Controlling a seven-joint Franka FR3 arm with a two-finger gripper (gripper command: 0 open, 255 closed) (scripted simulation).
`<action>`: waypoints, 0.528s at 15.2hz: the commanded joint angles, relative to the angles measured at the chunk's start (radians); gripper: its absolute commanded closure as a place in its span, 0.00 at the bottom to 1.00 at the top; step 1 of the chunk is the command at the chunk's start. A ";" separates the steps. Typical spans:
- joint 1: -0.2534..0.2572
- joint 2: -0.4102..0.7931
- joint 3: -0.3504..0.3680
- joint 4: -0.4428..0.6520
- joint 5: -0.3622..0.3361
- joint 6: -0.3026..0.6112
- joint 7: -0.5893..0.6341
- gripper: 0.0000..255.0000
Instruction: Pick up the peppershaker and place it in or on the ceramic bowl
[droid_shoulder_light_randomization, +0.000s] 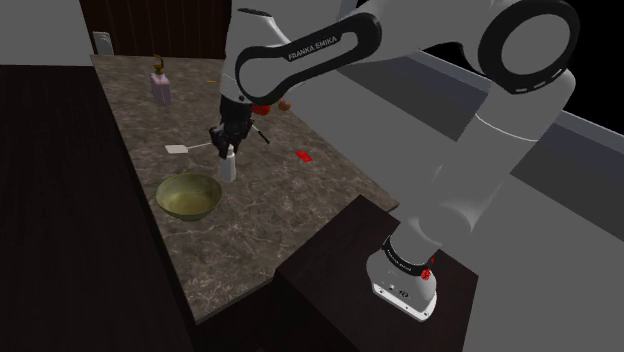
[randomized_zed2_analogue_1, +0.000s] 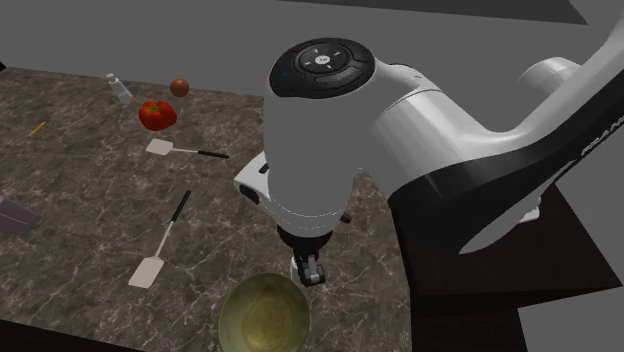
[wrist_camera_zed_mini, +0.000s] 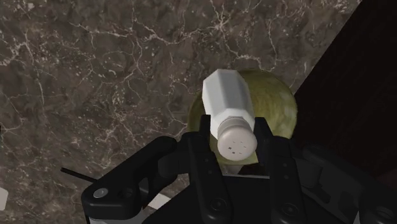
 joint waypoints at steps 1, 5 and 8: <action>0.008 0.066 0.005 0.095 -0.026 -0.030 0.030 1.00; 0.034 0.201 0.010 0.306 -0.075 -0.109 0.081 1.00; 0.063 0.317 0.008 0.496 -0.110 -0.185 0.115 1.00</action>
